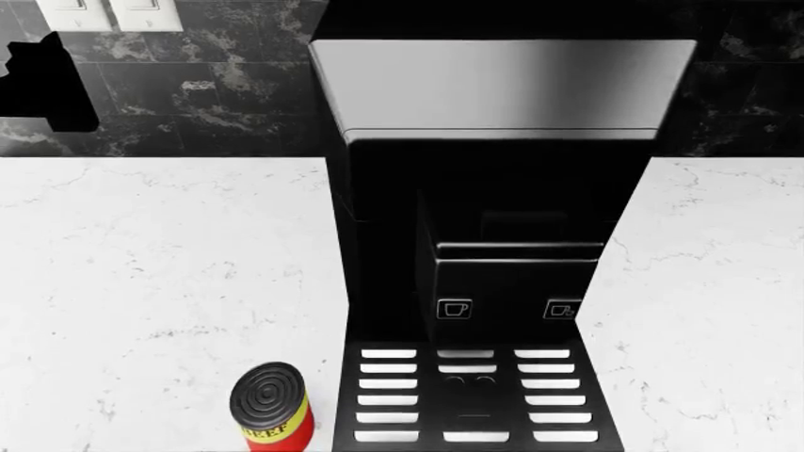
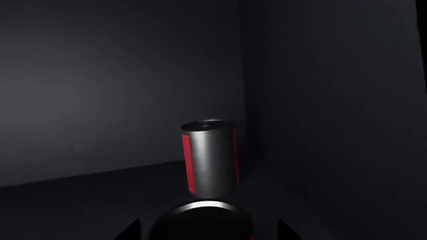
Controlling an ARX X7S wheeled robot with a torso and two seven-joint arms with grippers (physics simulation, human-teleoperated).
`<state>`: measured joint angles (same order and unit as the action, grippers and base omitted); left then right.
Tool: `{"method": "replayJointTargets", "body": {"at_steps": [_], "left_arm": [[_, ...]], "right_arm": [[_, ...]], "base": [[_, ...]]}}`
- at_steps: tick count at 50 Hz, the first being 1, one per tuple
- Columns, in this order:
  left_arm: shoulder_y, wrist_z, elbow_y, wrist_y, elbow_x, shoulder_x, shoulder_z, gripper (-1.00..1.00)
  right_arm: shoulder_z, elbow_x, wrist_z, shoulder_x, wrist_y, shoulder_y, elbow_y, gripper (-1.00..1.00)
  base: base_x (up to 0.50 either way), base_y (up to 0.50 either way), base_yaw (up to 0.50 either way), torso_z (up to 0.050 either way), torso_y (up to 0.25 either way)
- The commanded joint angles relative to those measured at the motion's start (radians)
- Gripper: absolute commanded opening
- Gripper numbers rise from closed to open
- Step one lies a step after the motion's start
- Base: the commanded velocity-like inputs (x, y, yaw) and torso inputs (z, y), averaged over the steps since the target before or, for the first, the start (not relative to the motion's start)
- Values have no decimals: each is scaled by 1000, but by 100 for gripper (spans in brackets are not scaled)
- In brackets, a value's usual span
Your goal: Pick the cans from the counter and place them in their designated side in the cabinet.
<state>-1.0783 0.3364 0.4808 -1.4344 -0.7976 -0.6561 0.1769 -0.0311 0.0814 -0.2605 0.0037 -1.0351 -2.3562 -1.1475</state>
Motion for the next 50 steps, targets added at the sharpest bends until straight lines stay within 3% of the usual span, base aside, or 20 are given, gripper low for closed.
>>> {"method": "replayJointTargets", "body": {"at_steps": [1,21,50], "left_arm": [[1,4,-3,6,-11,-3,-1,100],[0,19,-11,5,-38,-4,6,100],[0,29,-24,12,-77,-12,5,100]], "right_arm": [[41,-87,43,2,-7,0,1,100],[112,-51,98,-3,39,0,67,100],[127,-69,124,-3,46,0,38,100]], "base": [[0,0,0,0,0],[-6,0,0,0,0],[-410,0,0,0,0]]}}
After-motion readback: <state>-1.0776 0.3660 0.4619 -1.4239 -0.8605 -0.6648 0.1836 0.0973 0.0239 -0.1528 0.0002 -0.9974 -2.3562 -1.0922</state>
